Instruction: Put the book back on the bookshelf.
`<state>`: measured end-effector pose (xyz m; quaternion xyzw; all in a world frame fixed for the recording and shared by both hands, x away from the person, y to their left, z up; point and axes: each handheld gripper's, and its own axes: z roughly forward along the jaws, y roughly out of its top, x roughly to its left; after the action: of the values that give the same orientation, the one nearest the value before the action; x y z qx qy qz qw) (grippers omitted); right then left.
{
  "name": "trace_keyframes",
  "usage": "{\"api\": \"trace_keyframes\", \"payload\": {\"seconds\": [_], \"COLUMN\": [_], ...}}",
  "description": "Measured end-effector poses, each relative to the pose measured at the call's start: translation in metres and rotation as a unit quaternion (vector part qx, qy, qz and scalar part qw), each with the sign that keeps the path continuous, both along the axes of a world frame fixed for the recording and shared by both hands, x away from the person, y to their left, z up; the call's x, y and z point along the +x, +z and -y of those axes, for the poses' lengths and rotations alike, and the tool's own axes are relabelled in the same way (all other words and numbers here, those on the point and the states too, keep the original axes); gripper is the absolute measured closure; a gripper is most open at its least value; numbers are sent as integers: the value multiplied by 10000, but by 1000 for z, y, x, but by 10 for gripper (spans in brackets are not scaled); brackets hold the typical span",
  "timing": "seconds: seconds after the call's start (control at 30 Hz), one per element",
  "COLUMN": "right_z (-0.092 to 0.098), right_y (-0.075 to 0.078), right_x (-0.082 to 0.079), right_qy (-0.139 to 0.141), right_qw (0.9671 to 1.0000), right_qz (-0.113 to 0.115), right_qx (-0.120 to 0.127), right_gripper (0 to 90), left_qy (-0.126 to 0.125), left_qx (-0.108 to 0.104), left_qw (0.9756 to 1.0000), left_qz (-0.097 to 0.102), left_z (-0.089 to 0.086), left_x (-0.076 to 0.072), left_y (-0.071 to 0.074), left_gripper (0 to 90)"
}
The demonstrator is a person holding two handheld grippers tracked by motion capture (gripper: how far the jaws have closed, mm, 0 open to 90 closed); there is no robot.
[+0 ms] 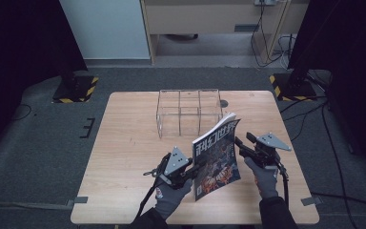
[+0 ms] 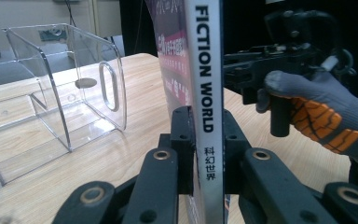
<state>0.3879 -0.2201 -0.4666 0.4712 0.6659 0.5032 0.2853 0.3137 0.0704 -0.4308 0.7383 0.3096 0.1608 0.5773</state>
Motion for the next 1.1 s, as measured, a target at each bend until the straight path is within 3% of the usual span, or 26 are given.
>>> {"api": "trace_keyframes", "payload": {"seconds": [0.17, 0.4, 0.6, 0.77, 0.9, 0.97, 1.1], "right_z": [0, 2, 4, 3, 2, 7, 17], "right_y": [-3, -4, -3, -2, -2, -2, 1], "right_x": [6, 8, 6, 5, 5, 5, 3], "right_qy": [-49, 448, 582, 845, 807, 639, 553], "right_qw": [10000, 9982, 9973, 9948, 9953, 9972, 9970], "right_qz": [-65, -14, -1, 54, 26, -16, 11], "right_qx": [-16, 386, 443, 562, 528, 397, 542], "right_gripper": [456, 547, 591, 639, 624, 562, 514], "left_qy": [-61, -222, -264, -150, -56, -37, -105], "left_qx": [3, -15, -12, 93, 107, 72, 77], "left_qw": [10000, 9996, 9994, 9995, 9997, 9999, 9999], "left_qz": [26, 165, 224, 274, 220, 129, 78], "left_z": [1, 3, 7, 8, 5, 1, -4], "left_x": [-1, -6, -8, -8, -7, -5, -1], "left_y": [0, 0, 0, -1, 0, 2, 3], "left_gripper": [799, 799, 792, 769, 786, 794, 802]}}
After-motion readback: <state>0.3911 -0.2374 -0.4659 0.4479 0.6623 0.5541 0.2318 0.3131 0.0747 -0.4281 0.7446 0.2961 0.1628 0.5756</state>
